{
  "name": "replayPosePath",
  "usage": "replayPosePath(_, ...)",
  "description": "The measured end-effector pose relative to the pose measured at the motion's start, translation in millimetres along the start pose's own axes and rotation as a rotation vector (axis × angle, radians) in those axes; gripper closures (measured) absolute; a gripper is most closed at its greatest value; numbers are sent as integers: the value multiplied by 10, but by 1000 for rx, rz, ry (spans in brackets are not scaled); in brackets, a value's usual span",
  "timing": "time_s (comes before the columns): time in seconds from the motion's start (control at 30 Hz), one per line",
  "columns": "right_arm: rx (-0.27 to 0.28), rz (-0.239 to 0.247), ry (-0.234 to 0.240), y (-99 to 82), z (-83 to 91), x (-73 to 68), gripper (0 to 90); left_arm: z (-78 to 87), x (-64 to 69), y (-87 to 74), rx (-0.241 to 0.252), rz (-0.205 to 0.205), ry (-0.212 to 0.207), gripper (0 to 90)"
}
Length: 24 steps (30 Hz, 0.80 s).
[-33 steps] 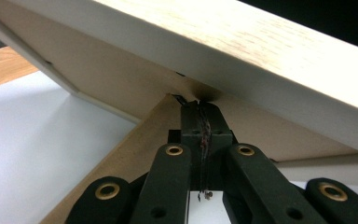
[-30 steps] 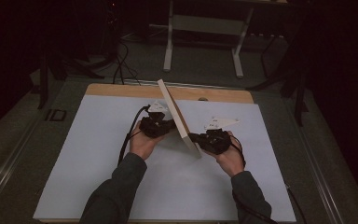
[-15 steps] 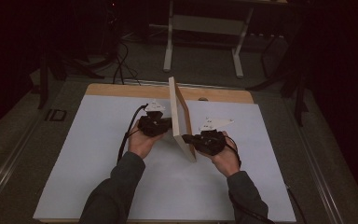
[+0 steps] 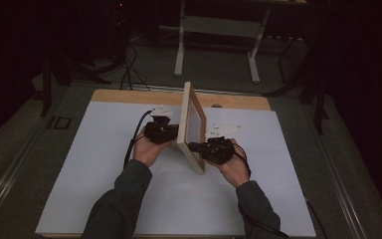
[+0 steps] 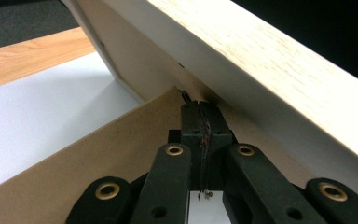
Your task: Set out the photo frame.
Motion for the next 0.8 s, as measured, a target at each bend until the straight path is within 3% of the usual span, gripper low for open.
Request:
replayPosePath(0.2, -9, 8, 8, 39, -70, -36, 899, 19, -22, -17, -6, 7, -14, 900)
replayPosePath(0.3, -13, 18, 6, 41, -75, -43, 899, 29, -23, -20, -11, 6, -1, 895)
replayPosePath(0.5, -32, 40, 3, -3, -59, -56, 898, 55, -57, -54, -13, 27, -13, 824)
replayPosePath(0.6, -34, 38, -1, -21, -44, -50, 897, 109, -88, -75, -16, 69, -46, 767)
replayPosePath(0.8, -39, 35, -5, -59, 5, -33, 886, 211, -121, -97, -10, 63, -35, 689)
Point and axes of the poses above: each handheld gripper's, and its own axes: z roughly backward along the jaws, y roughly out of its top, x roughly to its right, the point moved 9 cm from there along -z, roughly forward along the jaws, and after that the axes turned 15 degrees about y, right-handed, at the moved point
